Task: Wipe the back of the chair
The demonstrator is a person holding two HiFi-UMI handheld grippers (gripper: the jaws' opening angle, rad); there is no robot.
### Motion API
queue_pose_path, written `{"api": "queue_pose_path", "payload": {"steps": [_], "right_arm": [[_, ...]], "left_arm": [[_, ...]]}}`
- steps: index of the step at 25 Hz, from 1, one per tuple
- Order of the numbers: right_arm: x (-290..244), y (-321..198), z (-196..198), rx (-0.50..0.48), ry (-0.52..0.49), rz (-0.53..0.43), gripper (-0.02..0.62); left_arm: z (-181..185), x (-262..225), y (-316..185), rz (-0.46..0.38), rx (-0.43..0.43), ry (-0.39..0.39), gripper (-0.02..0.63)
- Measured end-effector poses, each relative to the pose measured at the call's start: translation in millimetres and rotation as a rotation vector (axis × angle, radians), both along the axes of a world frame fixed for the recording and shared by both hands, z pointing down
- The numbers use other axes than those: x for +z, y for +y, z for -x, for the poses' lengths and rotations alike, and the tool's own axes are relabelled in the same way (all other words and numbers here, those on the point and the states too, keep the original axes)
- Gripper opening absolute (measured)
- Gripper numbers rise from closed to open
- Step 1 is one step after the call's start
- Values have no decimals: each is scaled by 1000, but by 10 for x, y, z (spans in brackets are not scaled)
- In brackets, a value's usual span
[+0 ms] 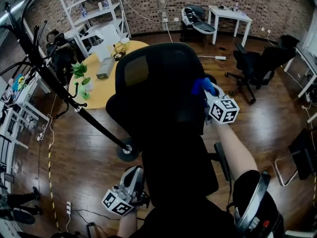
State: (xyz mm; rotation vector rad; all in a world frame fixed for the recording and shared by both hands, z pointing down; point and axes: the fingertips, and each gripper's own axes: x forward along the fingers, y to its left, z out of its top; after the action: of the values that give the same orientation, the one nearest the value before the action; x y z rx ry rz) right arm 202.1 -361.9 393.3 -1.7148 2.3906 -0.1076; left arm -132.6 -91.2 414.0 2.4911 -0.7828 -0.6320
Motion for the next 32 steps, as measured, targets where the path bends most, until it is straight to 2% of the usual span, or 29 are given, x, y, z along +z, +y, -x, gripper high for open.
{"api": "queue_pose_path", "payload": {"steps": [3,5,7,10,16,18,21,24,26,29,32], "right_arm": [[19,44,-206,34,-28,14,37],[20,112,-85,-2,-26,10,37],[56,201,202,-68,-22,10,37],[117,330,944,-223,-17,15,37],[-26,492,2857,-605,-15,-14,37],[-31,467,3347,-681,-30,1,37],[69,299,3810,-712,-30,49,37],[228,63,3986,-683,-16,120,37],[317,-62,3937,-650,-15,161,35],[327,-164,3587,-590,-34,143,37],[313,-236,3042,-511,-49,110,37]], "left_arm": [[-155,1,-20,-3,34,3,-8],[-193,-9,-9,-4,35,5,-8],[-192,-14,17,1,25,4,-8],[-95,-27,69,5,-16,8,-8],[340,7,221,21,-153,15,-8],[508,27,321,30,-216,16,-8],[738,50,467,39,-301,16,-8],[942,81,582,47,-363,10,-8],[1021,102,626,52,-387,5,-8],[1013,116,604,50,-373,6,-8],[894,120,477,43,-316,3,-8]]}}
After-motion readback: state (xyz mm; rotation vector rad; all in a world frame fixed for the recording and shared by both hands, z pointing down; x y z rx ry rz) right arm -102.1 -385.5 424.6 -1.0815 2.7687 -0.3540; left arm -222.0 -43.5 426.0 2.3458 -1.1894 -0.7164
